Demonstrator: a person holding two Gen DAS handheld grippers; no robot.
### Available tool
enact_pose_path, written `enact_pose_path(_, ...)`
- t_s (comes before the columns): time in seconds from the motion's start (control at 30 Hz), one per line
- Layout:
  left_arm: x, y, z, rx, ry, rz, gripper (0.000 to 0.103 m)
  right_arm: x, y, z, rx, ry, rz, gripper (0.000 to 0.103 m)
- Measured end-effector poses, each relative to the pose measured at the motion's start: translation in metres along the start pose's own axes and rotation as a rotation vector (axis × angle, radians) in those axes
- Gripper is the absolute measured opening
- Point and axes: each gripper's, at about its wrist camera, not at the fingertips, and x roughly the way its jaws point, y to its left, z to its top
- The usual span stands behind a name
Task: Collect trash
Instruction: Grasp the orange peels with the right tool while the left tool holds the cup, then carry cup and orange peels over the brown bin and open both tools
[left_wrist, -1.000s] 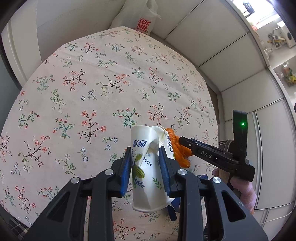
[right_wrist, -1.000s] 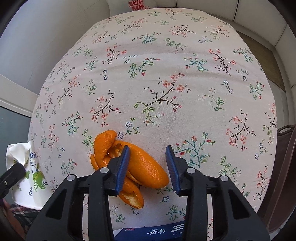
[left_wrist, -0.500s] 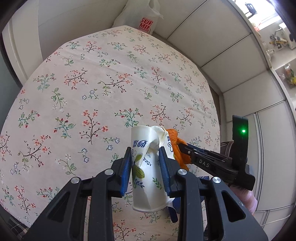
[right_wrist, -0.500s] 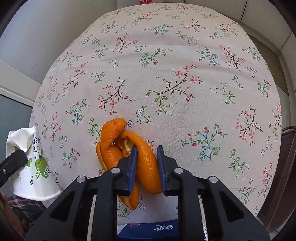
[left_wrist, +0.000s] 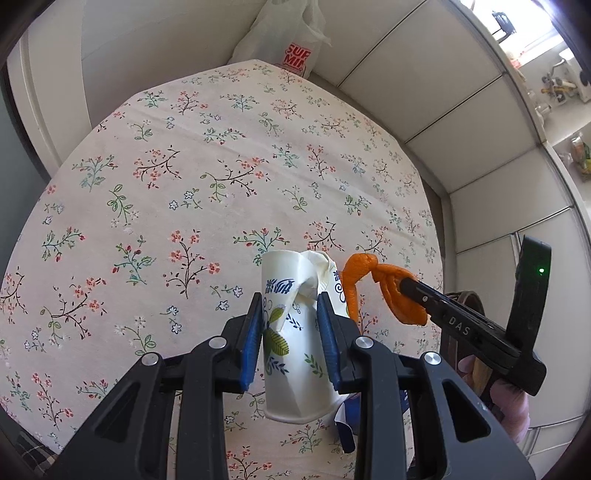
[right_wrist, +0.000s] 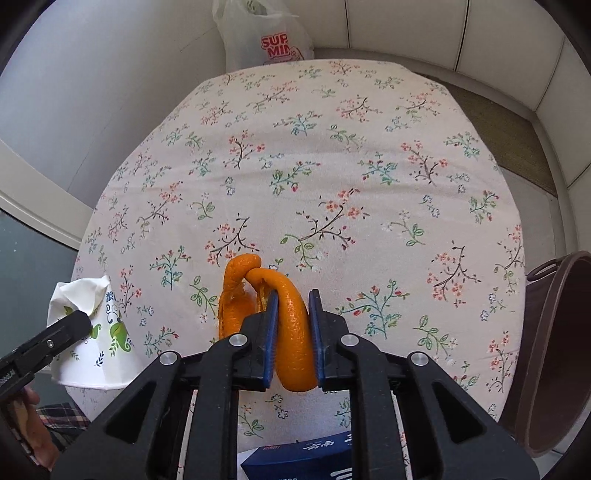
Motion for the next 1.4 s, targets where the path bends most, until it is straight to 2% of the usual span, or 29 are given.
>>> enact_pose_path(0.33, -0.005, -0.024, 0.004, 0.017, -0.054, -0.046, 0.029, -0.072, -0.027, 0.005, 0.095, -0.247, -0.042, 0.015)
enact_pose_path(0.87, -0.034, -0.133, 0.008, 0.221, -0.250, -0.122, 0.030, -0.159, -0.084, -0.028, 0.218, -0.590, -0.246, 0.015)
enact_pose_path(1.1, -0.028, -0.190, -0.006, 0.302, -0.265, -0.170, 0.030, -0.195, -0.123, -0.053, 0.286, -0.680, -0.335, 0.016)
enact_pose_path(1.4, -0.004, -0.265, -0.036, 0.404, -0.214, -0.233, 0.029, -0.225, -0.181, -0.091, 0.395, -0.742, -0.432, 0.016)
